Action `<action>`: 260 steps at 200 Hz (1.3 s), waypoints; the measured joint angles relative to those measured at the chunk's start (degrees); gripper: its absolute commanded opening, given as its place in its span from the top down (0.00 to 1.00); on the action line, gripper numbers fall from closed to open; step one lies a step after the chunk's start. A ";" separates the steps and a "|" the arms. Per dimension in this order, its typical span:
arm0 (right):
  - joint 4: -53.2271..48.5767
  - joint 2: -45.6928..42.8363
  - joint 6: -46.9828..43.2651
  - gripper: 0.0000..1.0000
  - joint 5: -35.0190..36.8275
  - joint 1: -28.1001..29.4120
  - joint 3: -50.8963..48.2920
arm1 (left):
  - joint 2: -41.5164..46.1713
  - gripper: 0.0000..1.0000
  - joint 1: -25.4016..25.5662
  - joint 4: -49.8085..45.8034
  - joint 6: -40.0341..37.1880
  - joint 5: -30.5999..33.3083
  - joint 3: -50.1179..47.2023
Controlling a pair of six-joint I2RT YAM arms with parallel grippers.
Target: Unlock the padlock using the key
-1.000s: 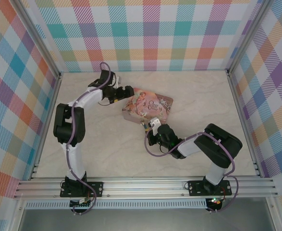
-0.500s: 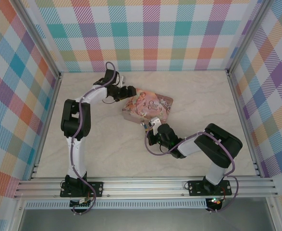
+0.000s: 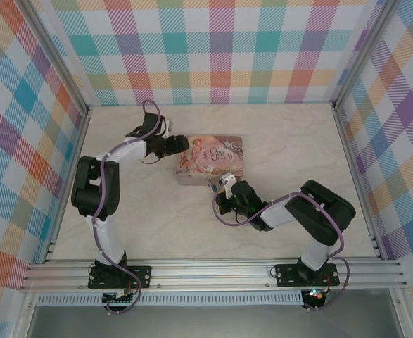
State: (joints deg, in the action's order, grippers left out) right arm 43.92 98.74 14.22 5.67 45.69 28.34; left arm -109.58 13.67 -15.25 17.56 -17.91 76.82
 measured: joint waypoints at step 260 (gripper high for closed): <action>8.96 3.45 7.19 0.81 -7.96 -7.08 -3.45 | 32.13 0.05 0.07 -3.67 7.50 7.34 -19.54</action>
State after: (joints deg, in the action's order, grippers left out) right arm 52.88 102.19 21.41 -2.28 38.61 24.88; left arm -77.45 13.74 -18.92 25.06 -10.57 57.28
